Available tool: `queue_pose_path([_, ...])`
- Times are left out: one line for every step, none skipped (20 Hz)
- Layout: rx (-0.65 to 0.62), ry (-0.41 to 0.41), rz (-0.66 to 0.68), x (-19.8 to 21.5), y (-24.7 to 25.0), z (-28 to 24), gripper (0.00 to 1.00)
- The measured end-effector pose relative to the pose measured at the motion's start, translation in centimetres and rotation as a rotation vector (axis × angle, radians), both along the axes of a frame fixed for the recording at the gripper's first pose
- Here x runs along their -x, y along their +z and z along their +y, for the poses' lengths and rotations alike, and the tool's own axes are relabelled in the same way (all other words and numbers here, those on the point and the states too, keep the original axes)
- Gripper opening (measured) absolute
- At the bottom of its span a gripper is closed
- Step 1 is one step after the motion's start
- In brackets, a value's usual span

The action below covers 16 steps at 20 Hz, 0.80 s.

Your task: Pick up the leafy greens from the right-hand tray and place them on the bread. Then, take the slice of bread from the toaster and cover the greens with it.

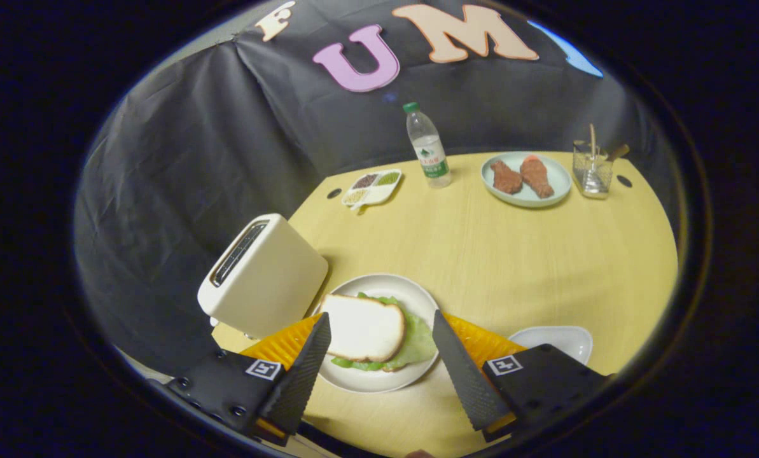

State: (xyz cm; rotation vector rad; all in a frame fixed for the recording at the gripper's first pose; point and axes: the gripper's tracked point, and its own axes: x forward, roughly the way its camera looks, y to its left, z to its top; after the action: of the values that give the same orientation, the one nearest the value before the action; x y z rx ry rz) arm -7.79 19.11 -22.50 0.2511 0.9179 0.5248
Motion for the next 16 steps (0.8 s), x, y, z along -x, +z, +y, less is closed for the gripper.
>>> queue_pose_path([0.001,-0.001,-0.034,-0.3,0.9,-0.5,0.97])
queue_pose_path([0.008,-0.01,-0.074,-0.7,1.9,-1.1,0.98])
queue_pose_path([0.019,-0.022,-0.116,-1.3,2.9,-1.9,0.99])
queue_pose_path([0.028,-0.036,-0.158,-1.6,4.0,-2.7,1.0])
queue_pose_path([0.036,-0.052,-0.196,-2.1,5.1,-3.6,1.0])
queue_pose_path([0.041,-0.071,-0.234,-2.4,6.2,-4.4,1.0])
queue_pose_path([0.044,-0.091,-0.272,-3.0,7.3,-5.4,1.0])
queue_pose_path([0.048,-0.113,-0.308,-3.4,8.4,-6.4,1.0])
queue_pose_path([0.052,-0.136,-0.345,-3.9,9.6,-7.4,1.0])
queue_pose_path([0.059,-0.159,-0.383,-4.4,10.6,-8.4,1.0])
queue_pose_path([0.07,-0.183,-0.425,-4.9,11.7,-9.6,1.0])
queue_pose_path([0.083,-0.206,-0.464,-5.3,12.5,-10.6,1.0])
queue_pose_path([0.098,-0.227,-0.5,-5.7,13.4,-11.8,1.0])
queue_pose_path([0.112,-0.251,-0.542,-5.6,14.5,-12.7,1.0])
queue_pose_path([0.13,-0.276,-0.58,-6.0,15.3,-13.9,1.0])
queue_pose_path([0.146,-0.301,-0.611,-6.3,16.0,-15.0,1.0])
